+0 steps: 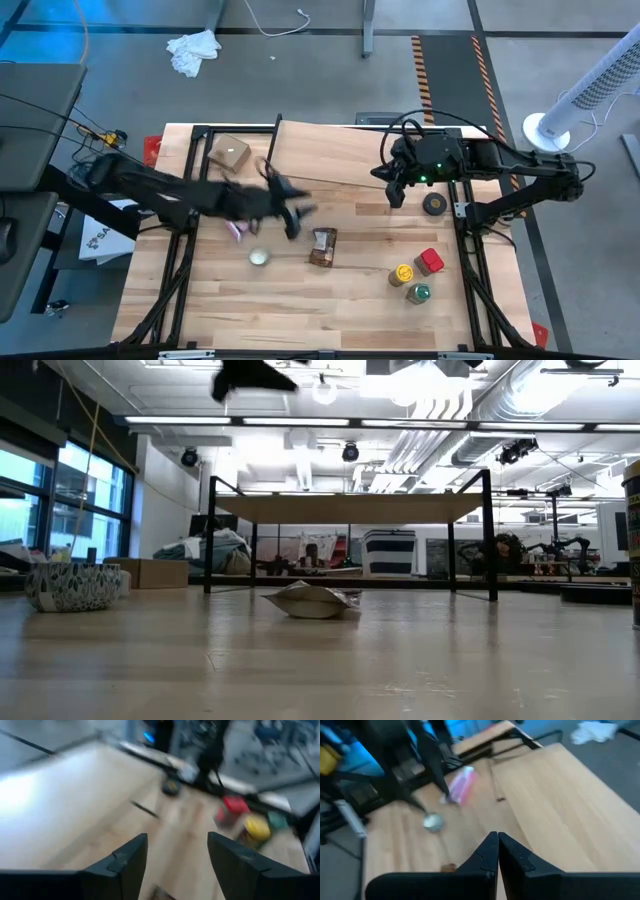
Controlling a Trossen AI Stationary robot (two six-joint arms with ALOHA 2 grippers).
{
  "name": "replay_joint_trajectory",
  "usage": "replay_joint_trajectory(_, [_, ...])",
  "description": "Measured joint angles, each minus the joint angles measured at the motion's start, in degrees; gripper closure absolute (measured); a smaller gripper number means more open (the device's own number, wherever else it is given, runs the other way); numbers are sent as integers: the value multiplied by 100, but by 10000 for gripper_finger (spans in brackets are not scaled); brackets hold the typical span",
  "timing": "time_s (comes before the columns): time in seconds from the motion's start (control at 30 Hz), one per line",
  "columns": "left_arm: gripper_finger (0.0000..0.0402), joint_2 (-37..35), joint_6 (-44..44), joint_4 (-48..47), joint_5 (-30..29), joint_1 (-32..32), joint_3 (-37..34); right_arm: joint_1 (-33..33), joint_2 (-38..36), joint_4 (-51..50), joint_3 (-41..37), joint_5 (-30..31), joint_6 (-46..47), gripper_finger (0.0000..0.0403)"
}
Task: Shelf spices
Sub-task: Adjust the shelf
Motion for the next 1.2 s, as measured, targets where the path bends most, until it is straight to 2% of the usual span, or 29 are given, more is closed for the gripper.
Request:
replay_joint_trajectory(0.13, [197,-740,-6,-919,-465,453,330,-149,0,-502,0,507,527,396])
replay_joint_trajectory(0.23, [199,-1063,-158,-1585,-466,885,498,-274,0,-964,0,696,956,396])
replay_joint_trajectory(0.37, [211,-1299,-31,-2347,-66,1549,642,-283,-2,-1486,-2,436,1279,402])
replay_joint_trajectory(0.43, [246,-1323,273,-2618,169,1915,774,-200,-2,-2050,-2,458,1813,402])
replay_joint_trajectory(0.57, [371,-1242,969,-2512,128,2701,873,-109,-6,-3303,-2,1181,3419,402])
replay_joint_trajectory(0.6, [385,-1177,1117,-2422,59,2926,873,-125,-7,-3503,-2,1396,3779,402])
replay_joint_trajectory(0.7, [392,-869,1705,-2222,18,3716,873,-322,-8,-3765,-33,1987,4615,403])
replay_joint_trajectory(0.8, [399,-402,1901,-1943,628,4565,869,-860,-9,-3818,-183,2202,5067,403])
replay_joint_trajectory(0.9, [401,117,1787,-1553,1663,5319,870,-1688,-9,-3411,-415,1902,4860,403])
replay_joint_trajectory(1.0, [401,695,1621,-1457,2191,5897,1153,-2606,0,-2398,-702,1387,3873,403])
replay_joint_trajectory(1.1, [401,1255,1750,-1468,2755,6200,1655,-3488,11,-1130,-1006,335,2827,403])
replay_joint_trajectory(1.2, [401,1716,1916,-1462,3079,6241,2221,-4135,11,-346,-1174,-281,2462,403])
